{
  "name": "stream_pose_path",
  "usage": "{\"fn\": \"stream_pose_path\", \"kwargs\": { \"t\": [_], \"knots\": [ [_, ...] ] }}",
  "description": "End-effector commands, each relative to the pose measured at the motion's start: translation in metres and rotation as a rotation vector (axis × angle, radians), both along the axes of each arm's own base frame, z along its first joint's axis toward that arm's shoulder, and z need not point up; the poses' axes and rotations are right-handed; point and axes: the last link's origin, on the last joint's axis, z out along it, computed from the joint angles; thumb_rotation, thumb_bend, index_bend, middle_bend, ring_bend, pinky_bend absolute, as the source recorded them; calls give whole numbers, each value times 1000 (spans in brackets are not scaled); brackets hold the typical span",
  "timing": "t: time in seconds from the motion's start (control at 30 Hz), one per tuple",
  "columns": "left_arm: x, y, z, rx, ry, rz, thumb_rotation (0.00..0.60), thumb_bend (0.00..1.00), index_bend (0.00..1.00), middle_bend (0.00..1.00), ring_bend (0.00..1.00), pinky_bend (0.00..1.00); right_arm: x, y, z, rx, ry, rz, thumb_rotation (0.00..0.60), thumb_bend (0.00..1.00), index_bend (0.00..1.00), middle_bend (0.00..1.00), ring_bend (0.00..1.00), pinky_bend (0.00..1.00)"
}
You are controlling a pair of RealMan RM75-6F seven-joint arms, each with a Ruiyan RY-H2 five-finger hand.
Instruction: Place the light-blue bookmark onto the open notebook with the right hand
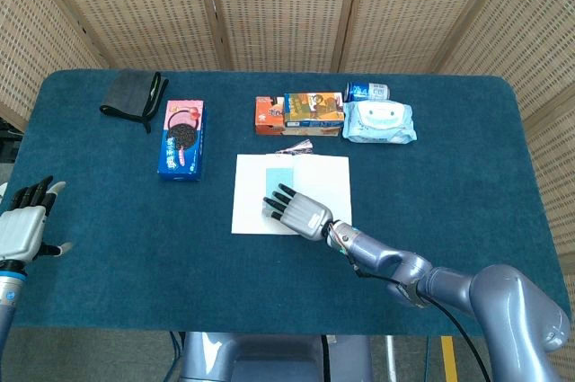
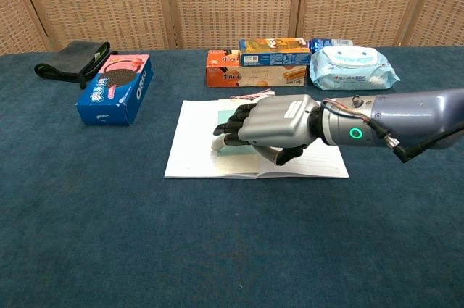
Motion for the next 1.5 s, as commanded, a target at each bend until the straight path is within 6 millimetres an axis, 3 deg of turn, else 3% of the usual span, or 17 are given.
{"fn": "stream_pose_path", "kwargs": {
  "t": [0.03, 0.63, 0.83, 0.97, 1.03, 1.1, 1.13, 1.2, 1.3, 1.5],
  "knots": [
    [0, 0, 0, 0, -1, 0, 600, 0, 0, 0, 0, 0, 0, 1, -1, 1, 2, 1, 600, 1000, 0, 0, 0, 0],
    [0, 0, 0, 1, -1, -2, 600, 0, 0, 0, 0, 0, 5, 4, 0, -6, -30, 16, 600, 1000, 0, 0, 0, 0],
    [1, -1, 0, -4, -5, -6, 600, 0, 0, 0, 0, 0, 24, 5, 24, -22, -165, 27, 600, 1000, 0, 0, 0, 0],
    [1, -2, 2, -4, -11, -7, 600, 0, 0, 0, 0, 0, 24, 8, 46, -50, -231, 37, 600, 1000, 0, 0, 0, 0],
    [1, -2, 3, -3, -14, -8, 600, 0, 0, 0, 0, 0, 21, 11, 58, -77, -262, 41, 600, 924, 0, 0, 0, 0],
    [1, -2, 4, 2, -17, -14, 600, 0, 0, 0, 0, 0, 10, 16, 77, -124, -307, 34, 600, 637, 0, 0, 0, 0],
    [2, -3, 6, 14, -21, -27, 600, 0, 0, 0, 0, 0, -16, 20, 107, -214, -359, -12, 600, 540, 0, 0, 0, 0],
    [3, -5, 8, 28, -24, -43, 600, 0, 0, 0, 0, 0, -41, 36, 131, -282, -406, -55, 600, 350, 0, 0, 0, 0],
    [4, -9, 11, 59, -27, -68, 600, 0, 0, 0, 0, 0, -93, 60, 165, -398, -486, -232, 600, 185, 0, 0, 0, 0],
    [6, -18, 13, 76, -30, -101, 600, 0, 0, 0, 0, 0, -163, 98, 199, -557, -568, -475, 600, 2, 0, 0, 0, 0]
  ]
}}
